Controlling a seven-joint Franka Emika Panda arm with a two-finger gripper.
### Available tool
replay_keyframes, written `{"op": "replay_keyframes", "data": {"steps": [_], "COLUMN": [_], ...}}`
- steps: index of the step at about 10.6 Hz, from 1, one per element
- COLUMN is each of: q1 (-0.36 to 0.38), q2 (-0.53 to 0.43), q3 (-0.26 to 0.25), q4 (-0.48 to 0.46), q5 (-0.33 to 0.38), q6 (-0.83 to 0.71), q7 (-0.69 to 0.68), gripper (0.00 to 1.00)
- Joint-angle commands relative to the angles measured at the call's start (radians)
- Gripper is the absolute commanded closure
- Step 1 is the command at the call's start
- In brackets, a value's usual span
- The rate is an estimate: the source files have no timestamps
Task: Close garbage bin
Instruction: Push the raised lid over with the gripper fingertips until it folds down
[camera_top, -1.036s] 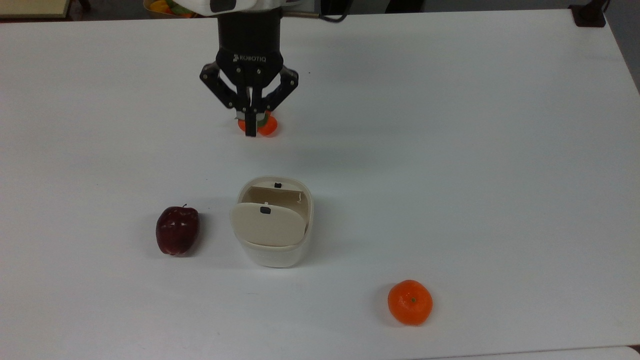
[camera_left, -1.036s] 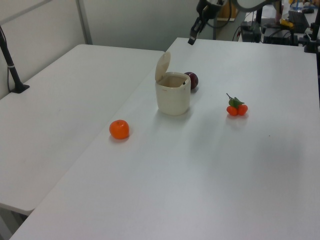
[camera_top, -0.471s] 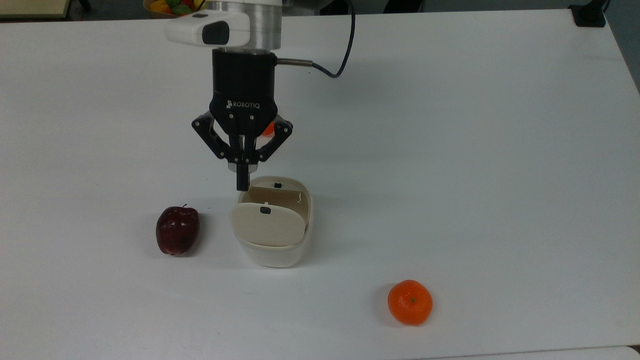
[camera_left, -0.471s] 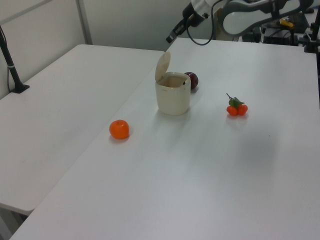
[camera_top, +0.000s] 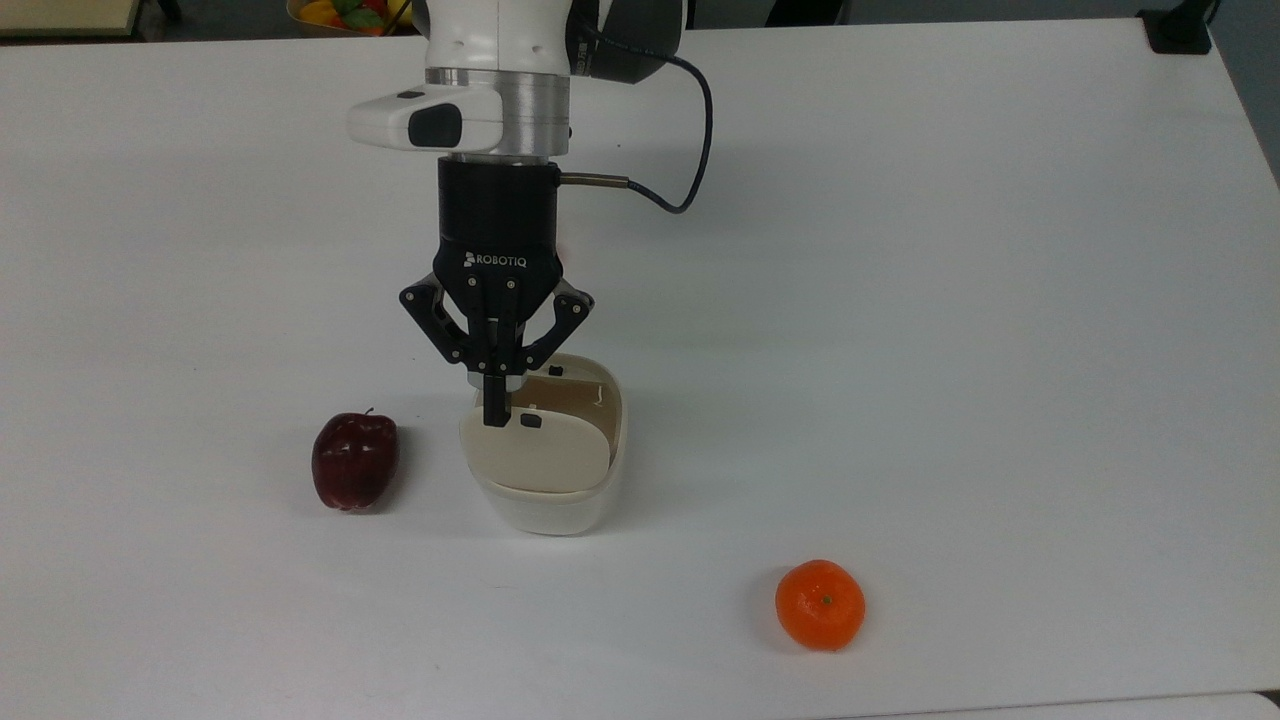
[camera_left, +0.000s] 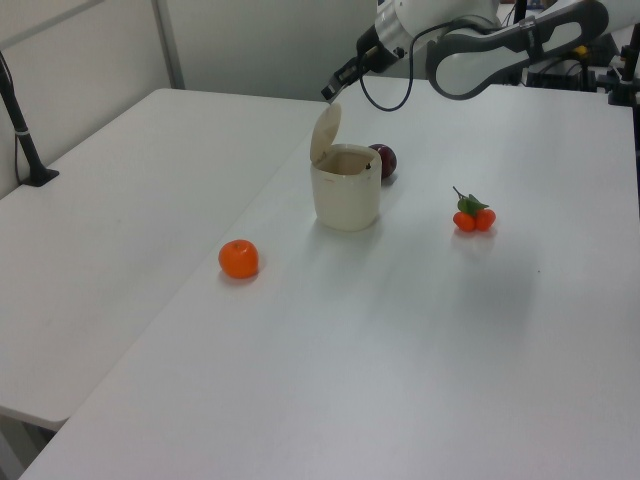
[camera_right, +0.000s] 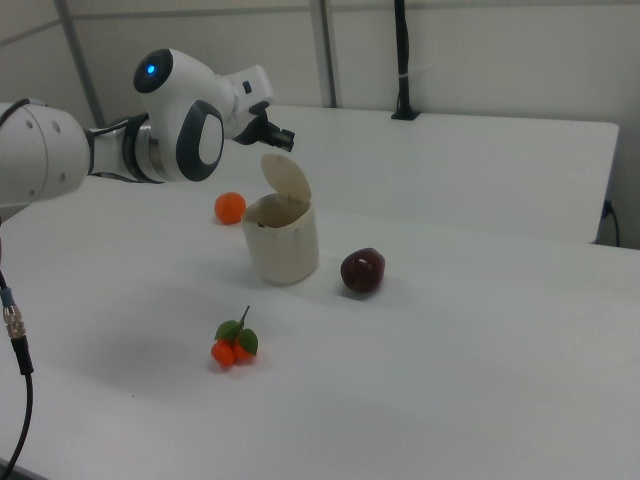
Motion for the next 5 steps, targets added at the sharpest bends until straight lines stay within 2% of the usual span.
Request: {"op": "replay_keyframes", "data": {"steps": [1, 5], "q1": [0.017, 0.02], "q2": [0.0, 0.005], "q3": [-0.012, -0.01], "q4": [0.0, -0.001], "q5": [-0.005, -0.003], "q6": [0.019, 0.018], "q7": [0.073, 0.102], "gripper": [1.0, 1.0]}}
